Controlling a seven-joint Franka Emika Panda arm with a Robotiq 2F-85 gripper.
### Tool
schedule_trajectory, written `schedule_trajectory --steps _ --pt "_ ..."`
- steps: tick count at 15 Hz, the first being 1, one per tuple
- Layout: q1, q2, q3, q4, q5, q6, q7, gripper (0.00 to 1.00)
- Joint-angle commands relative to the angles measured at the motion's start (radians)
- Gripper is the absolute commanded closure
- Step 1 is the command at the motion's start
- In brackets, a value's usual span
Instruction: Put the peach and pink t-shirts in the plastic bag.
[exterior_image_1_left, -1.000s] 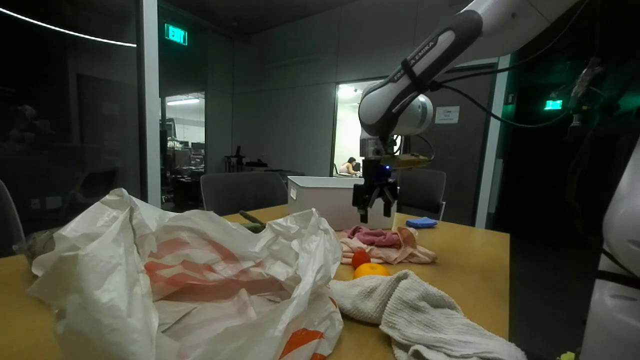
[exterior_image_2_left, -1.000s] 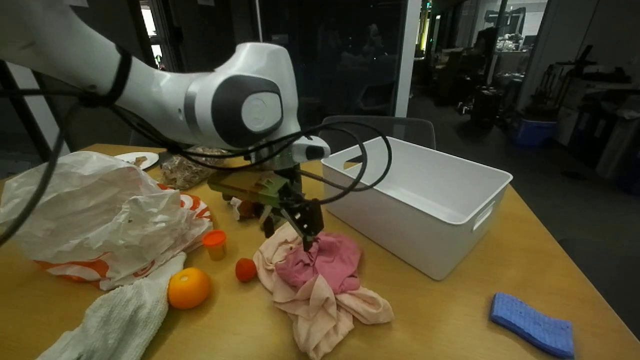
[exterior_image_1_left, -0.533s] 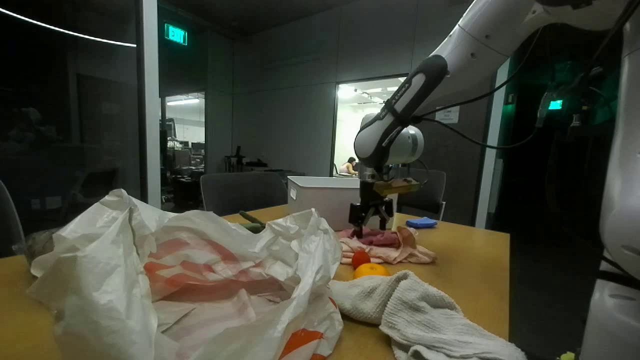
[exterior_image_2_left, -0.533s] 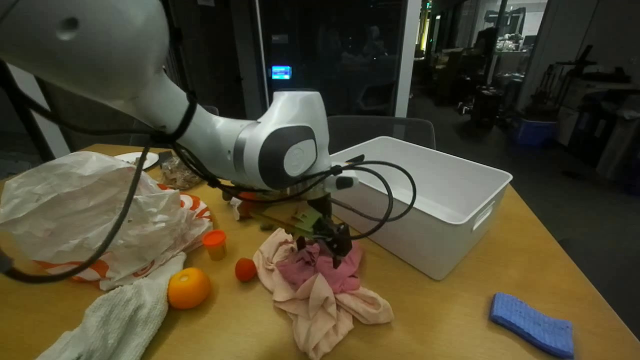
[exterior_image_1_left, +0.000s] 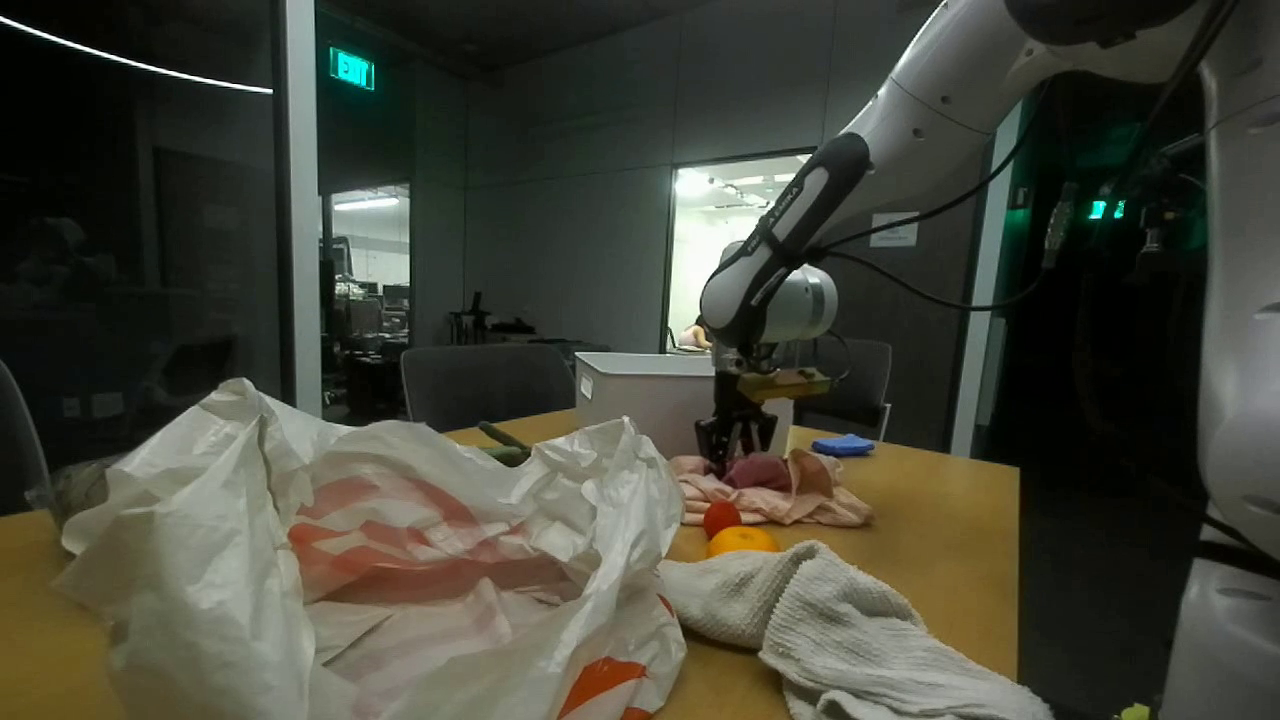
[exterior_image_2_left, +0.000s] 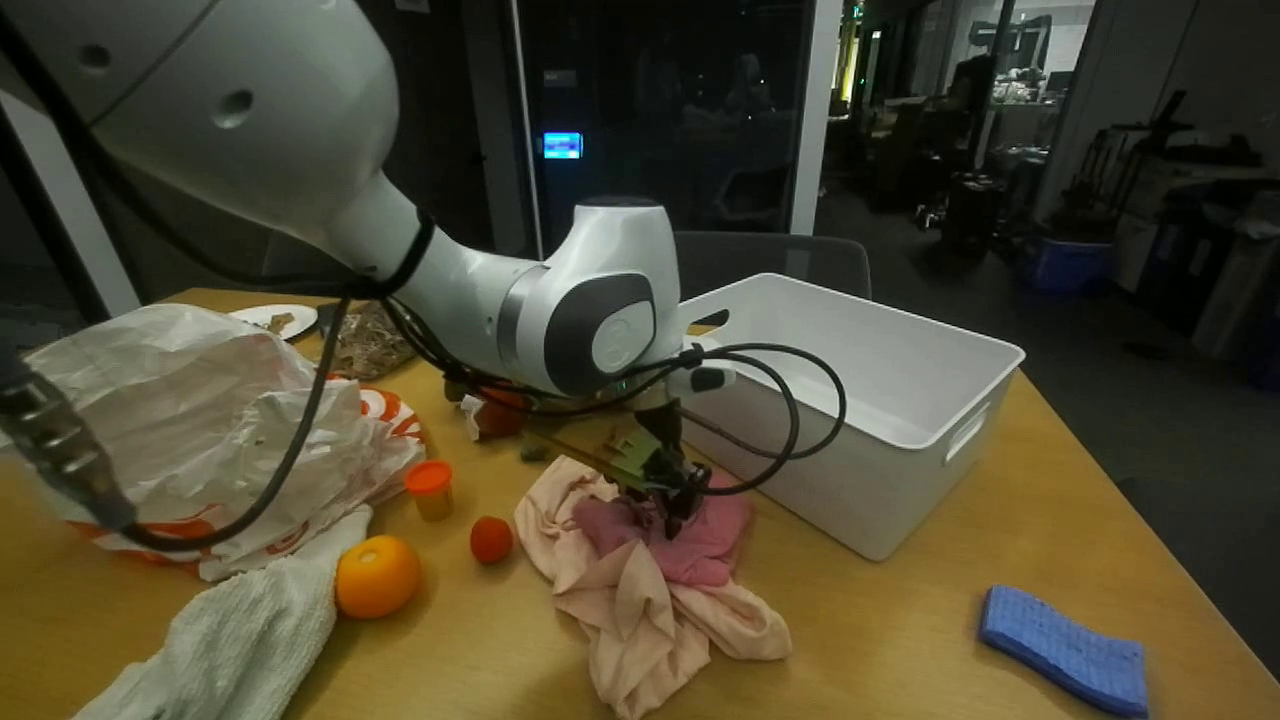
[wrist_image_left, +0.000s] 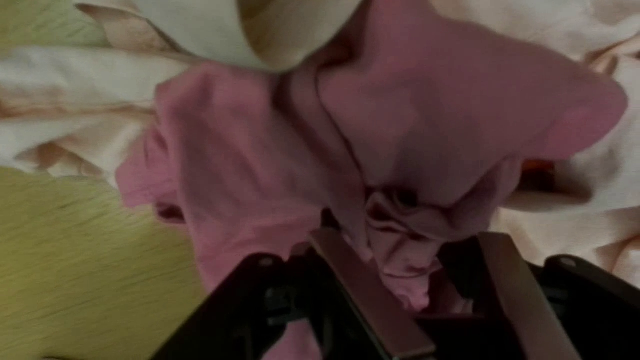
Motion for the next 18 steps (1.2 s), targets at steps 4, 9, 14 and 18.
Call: schedule_trajectory --steps 4,9,14,18 --pt "0.001 -0.005 -0.009 0.029 0.003 -0.026 0.017 0.96" --pt "0.007 -0.114 -0.017 0.005 -0.045 -0.041 0.062 0.94" --pt "0.007 -0.293 0.002 -0.028 -0.007 -0.085 0.045 0.94" --pt "0.026 -0.492 0.023 -0.074 0.03 -0.131 -0.001 0.94"
